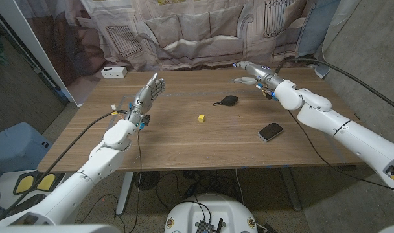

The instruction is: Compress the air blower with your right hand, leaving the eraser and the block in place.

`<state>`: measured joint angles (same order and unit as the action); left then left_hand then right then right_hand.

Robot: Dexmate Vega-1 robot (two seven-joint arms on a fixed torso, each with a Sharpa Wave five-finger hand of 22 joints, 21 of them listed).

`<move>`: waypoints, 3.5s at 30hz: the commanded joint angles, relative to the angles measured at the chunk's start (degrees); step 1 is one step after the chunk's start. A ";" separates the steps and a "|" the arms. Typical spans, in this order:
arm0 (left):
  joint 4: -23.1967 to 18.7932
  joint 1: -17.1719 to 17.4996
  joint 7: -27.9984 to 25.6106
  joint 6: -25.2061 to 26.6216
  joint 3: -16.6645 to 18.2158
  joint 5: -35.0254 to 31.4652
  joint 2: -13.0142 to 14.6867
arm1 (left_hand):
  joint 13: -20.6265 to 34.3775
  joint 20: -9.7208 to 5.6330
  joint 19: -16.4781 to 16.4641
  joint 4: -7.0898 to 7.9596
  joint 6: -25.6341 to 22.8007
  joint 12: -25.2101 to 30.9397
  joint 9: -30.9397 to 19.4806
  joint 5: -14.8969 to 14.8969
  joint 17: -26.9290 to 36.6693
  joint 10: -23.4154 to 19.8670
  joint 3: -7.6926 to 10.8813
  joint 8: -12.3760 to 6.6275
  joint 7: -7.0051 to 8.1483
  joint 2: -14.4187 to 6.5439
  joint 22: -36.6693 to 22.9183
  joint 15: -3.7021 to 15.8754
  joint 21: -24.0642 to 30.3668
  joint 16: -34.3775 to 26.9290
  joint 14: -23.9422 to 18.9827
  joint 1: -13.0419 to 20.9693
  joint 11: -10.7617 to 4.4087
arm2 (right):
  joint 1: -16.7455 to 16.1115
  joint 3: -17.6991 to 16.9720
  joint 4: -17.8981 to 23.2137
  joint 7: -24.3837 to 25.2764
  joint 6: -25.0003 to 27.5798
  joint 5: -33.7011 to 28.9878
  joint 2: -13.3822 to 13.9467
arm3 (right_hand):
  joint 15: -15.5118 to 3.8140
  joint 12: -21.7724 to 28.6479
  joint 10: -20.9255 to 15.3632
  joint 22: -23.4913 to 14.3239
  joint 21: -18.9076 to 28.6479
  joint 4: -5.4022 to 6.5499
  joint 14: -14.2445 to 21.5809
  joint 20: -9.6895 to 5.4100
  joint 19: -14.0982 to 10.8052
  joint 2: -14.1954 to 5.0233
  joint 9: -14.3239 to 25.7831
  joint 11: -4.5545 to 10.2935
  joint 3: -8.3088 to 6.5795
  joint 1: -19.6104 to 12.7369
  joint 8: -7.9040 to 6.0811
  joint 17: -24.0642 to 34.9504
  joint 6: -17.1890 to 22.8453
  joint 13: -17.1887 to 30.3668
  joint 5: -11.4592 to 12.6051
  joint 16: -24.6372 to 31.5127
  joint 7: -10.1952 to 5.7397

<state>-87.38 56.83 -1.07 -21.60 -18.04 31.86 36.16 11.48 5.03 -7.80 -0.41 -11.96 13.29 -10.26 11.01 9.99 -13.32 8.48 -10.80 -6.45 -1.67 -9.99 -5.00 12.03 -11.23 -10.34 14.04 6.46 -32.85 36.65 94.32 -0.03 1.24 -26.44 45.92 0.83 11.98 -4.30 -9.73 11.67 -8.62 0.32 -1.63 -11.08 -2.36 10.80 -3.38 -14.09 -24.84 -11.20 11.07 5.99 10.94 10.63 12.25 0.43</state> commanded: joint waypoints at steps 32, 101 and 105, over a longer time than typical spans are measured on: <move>-1.16 1.37 -0.64 -0.20 0.06 -0.12 -0.03 | 0.11 0.06 -0.58 -0.45 -0.95 -0.14 -0.17 -0.06 0.35 -0.68 0.17 -0.34 0.14 -0.44 -0.24 -0.05 -0.40 0.29 -0.76 0.32 -0.24 | 9.28 7.45 -1.68 -16.96 4.67 -7.36 -2.05 | 0.43 -1.06 2.62 -0.08 0.00 -0.35 -0.25 0.30 -2.20 0.97 0.40 -0.86 -0.49 -1.42 1.17 0.28 -5.60 0.25 -0.03 -0.50 0.06; -1.67 1.71 -0.32 0.56 -0.26 0.45 0.02 | 0.15 0.10 -1.00 -0.88 -1.77 -0.26 -0.17 -0.08 0.36 -1.36 0.22 -0.35 0.20 -0.92 -0.26 -0.07 -0.50 0.27 -1.33 0.29 0.03 | 16.84 15.26 -11.79 -23.87 2.82 -12.53 -8.18 | -0.03 -0.01 1.47 -0.06 0.31 -1.48 3.51 0.78 -7.58 4.61 0.64 1.03 -3.32 -12.54 -0.79 0.10 -7.85 0.35 1.00 0.18 0.68; -1.85 1.72 -0.19 0.73 -0.33 0.52 0.09 | 0.15 0.04 -1.01 -0.92 -1.78 -0.32 -0.17 -0.08 0.36 -1.29 0.22 -0.33 0.20 -0.96 -0.26 -0.03 -0.51 0.26 -1.40 0.28 -0.37 | 17.30 15.96 -12.74 -23.57 2.42 -12.86 -8.64 | -0.13 0.07 1.03 -0.05 0.35 -1.51 4.10 0.67 -8.15 4.56 0.64 1.34 -3.69 -13.55 -1.17 0.10 -6.80 0.35 1.10 0.30 0.40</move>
<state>-88.68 58.40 -1.47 -21.36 -18.32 32.25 35.93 11.48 4.94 -8.28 -1.04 -13.32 13.30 -10.26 11.02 10.29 -14.45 8.47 -10.81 -6.13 -1.97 -9.99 -5.21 11.57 -11.02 -11.16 14.34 6.14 -16.75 51.25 84.10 -24.14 4.88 -39.41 38.52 0.83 11.48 -2.69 -9.61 11.69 -10.12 3.61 -1.12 -18.54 2.11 11.33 -2.15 -17.34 -37.26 -11.90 11.06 -1.32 11.05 11.26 12.17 1.02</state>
